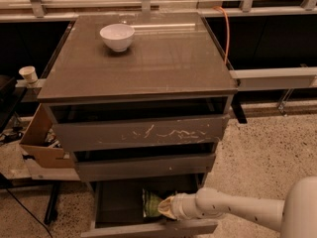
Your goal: Pick green jalapeno chip bag from bottom drawer and place on counter
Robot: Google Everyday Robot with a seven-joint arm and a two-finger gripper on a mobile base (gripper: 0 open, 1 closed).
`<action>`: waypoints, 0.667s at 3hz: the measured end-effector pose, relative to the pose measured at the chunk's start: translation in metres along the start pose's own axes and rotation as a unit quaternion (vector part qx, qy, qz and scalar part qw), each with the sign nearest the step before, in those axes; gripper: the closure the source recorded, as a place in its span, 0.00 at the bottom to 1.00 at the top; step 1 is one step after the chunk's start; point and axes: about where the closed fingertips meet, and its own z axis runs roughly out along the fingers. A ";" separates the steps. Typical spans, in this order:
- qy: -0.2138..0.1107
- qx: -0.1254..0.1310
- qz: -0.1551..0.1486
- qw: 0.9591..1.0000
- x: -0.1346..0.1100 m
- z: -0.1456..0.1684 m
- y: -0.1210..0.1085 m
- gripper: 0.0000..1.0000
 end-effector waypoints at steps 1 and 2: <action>-0.003 0.007 -0.008 1.000 0.007 0.011 -0.005 1.00; -0.012 0.014 -0.019 1.000 0.015 0.028 -0.017 0.96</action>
Offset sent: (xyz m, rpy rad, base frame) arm 0.0299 0.0019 -0.0420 0.0156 -0.0799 0.0074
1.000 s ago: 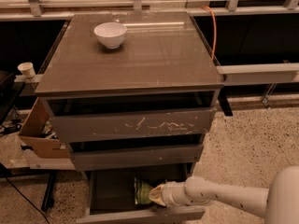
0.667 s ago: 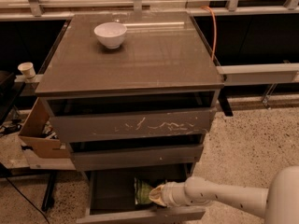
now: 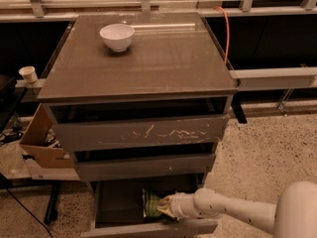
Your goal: Pick green jalapeno chip bag from bottom drawer and place on counter
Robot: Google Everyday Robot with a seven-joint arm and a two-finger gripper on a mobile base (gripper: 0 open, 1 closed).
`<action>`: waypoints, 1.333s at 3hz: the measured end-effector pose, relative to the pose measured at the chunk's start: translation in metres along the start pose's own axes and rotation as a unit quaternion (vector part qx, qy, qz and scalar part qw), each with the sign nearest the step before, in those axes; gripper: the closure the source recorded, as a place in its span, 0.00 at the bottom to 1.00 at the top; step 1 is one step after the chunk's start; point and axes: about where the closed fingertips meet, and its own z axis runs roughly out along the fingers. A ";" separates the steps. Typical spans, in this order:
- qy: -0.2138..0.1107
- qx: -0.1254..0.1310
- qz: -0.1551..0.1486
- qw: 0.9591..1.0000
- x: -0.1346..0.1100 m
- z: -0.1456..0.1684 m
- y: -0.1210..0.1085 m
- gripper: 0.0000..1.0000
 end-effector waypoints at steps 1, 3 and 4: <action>-0.003 0.003 -0.004 1.000 0.004 0.008 -0.008 0.73; 0.000 0.000 -0.006 1.000 0.015 0.026 -0.022 0.22; 0.006 -0.010 -0.002 1.000 0.024 0.040 -0.022 0.14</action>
Offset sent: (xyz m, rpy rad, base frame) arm 0.0310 -0.0021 -0.0245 -0.0025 -0.0223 0.0018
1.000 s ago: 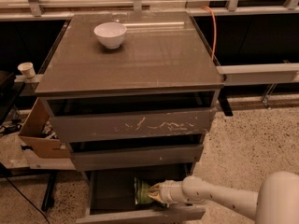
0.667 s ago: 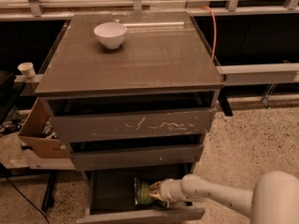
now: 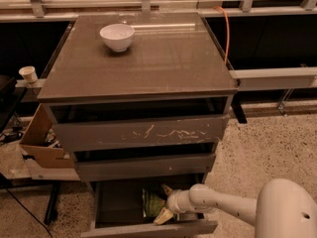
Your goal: Pick green jalapeno chip bag from bottom drawer and place on counter
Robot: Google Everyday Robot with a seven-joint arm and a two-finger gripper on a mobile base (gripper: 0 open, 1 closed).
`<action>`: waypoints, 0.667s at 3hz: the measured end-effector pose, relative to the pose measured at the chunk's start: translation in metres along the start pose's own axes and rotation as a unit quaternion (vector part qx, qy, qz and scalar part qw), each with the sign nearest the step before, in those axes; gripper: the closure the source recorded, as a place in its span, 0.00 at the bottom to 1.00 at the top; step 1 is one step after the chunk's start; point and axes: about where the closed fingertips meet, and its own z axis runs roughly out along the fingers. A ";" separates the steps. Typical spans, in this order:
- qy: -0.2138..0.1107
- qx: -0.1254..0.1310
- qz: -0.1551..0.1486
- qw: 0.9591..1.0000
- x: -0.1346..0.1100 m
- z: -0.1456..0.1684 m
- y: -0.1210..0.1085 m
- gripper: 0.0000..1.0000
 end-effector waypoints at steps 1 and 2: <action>0.003 -0.007 0.003 1.000 0.006 0.008 0.002 0.14; 0.008 -0.003 0.013 1.000 0.017 0.014 -0.004 0.39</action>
Offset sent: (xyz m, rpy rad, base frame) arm 0.0100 -0.0056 -0.0310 -0.0112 0.0349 -0.0267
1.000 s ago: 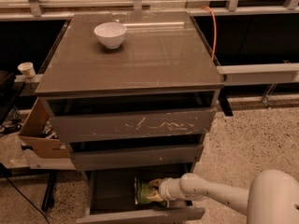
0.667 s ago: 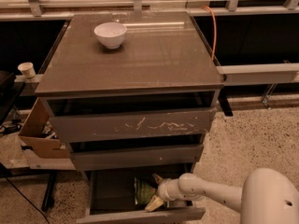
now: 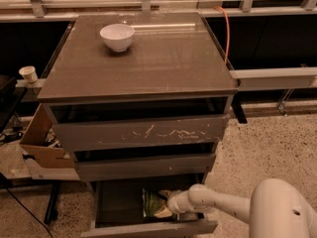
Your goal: Pick green jalapeno chip bag from bottom drawer and place on counter
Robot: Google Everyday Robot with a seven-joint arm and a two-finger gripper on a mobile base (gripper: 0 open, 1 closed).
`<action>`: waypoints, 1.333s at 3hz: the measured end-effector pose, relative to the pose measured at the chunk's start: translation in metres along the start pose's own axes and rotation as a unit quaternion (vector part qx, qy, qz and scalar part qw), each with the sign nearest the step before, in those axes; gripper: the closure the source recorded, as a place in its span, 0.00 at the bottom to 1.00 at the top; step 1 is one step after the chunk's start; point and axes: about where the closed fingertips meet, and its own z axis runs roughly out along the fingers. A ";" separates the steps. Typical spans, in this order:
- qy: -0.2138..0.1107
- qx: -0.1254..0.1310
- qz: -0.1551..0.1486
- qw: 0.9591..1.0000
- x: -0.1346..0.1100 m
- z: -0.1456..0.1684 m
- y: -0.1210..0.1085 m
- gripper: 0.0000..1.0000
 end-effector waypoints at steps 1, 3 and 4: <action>0.003 0.007 0.005 1.000 0.005 -0.002 -0.005 0.50; 0.011 0.009 0.017 1.000 0.020 0.006 -0.012 0.37; 0.016 -0.004 0.026 1.000 0.033 0.024 -0.009 0.39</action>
Offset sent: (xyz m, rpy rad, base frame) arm 0.0115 -0.0194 -0.0124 -0.0226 0.0071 -0.0485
